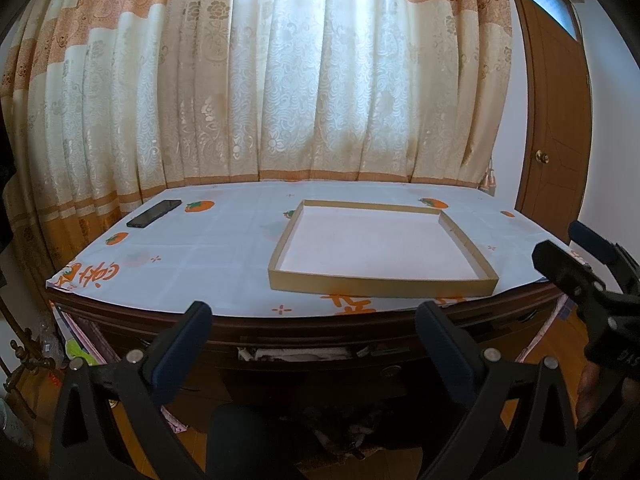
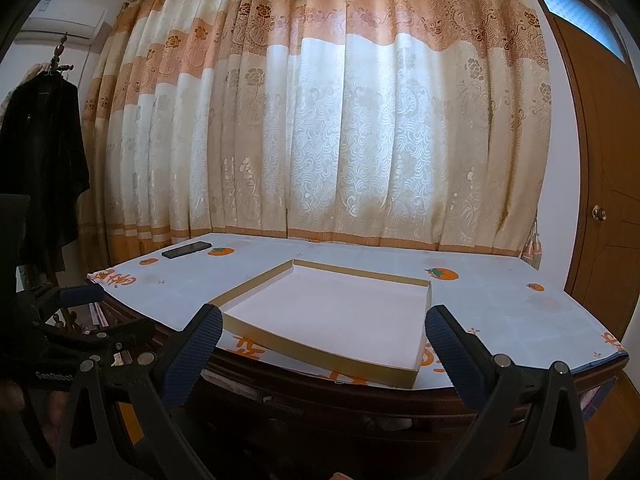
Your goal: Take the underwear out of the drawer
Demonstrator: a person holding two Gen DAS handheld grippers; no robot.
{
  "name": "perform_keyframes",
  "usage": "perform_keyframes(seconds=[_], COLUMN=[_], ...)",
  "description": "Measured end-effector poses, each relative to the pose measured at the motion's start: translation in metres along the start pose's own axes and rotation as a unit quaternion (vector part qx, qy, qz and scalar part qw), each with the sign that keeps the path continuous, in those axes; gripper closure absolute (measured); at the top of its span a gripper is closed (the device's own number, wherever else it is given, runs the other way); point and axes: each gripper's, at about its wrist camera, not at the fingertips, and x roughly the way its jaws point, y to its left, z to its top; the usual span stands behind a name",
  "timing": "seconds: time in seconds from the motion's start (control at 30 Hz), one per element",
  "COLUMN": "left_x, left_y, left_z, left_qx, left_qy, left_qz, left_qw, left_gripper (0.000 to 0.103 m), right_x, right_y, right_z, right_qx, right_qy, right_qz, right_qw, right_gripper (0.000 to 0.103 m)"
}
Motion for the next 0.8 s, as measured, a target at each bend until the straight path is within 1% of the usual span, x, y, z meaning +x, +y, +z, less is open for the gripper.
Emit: perform_keyframes(seconds=[0.5, 0.8], left_x=[-0.0025, 0.0029], left_y=[-0.0049, -0.0038], left_z=[0.0005, -0.0029], left_qx=[0.007, 0.006], left_qy=[-0.012, -0.01], left_qz=[0.003, 0.002], left_qw=[0.9999, 0.9999], left_gripper=[0.0, 0.0], right_x=[0.0003, 0.0065], right_y=[-0.0004, -0.0013], right_z=[-0.0007, -0.0062], right_qx=[-0.001, -0.001], right_qy=[0.001, 0.007], right_qz=[0.0, 0.004], right_qw=[1.0, 1.0], right_gripper=[0.0, 0.0])
